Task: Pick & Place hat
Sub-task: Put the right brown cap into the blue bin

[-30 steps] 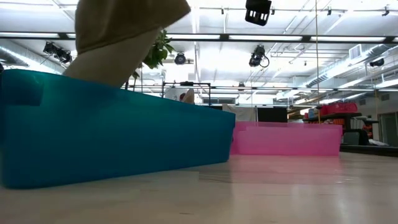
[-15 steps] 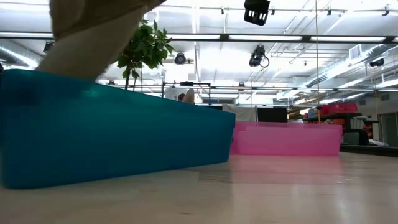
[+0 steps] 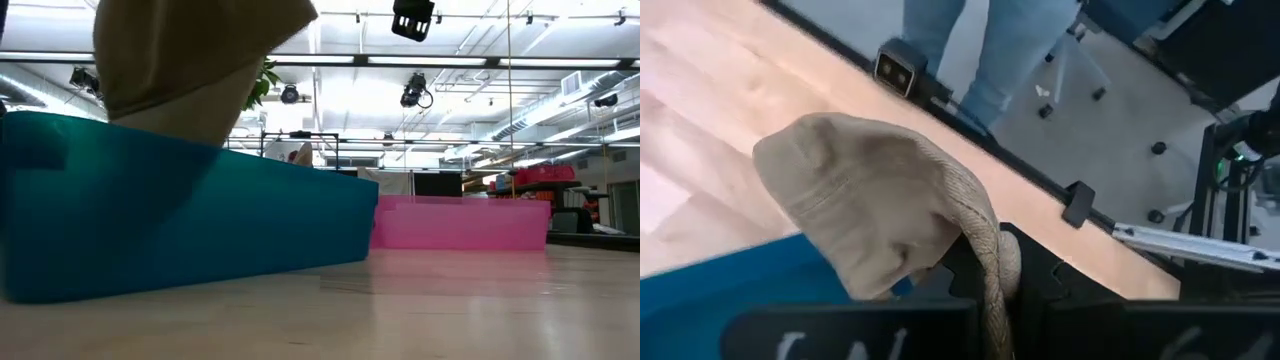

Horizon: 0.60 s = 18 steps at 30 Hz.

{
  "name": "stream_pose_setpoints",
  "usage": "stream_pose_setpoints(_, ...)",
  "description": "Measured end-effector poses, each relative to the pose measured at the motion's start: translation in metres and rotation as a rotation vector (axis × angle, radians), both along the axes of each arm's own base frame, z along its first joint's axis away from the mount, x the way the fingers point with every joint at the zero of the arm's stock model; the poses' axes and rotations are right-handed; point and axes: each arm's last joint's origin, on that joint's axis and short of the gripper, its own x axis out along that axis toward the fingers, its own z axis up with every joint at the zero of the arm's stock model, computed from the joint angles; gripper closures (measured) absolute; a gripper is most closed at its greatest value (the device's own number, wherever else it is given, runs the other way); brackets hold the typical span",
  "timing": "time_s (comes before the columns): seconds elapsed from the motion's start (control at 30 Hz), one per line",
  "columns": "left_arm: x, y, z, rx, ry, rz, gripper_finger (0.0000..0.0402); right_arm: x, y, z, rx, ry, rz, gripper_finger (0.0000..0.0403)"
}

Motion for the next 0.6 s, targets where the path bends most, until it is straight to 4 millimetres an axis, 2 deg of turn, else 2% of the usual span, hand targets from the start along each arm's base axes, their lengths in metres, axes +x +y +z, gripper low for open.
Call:
stream_pose_setpoints(0.37, 0.004, 0.0, -0.012, 0.01, 0.108, 0.042, 0.0383, 0.0, 0.0, 0.0, -0.027, -0.027, 0.034, 0.0176)
stream_pose_setpoints(0.6, 0.007, 0.008, -0.018, 0.003, 0.171, 0.094, 0.0383, 0.0, 0.0, 0.0, -0.036, -0.036, 0.046, 0.0176)
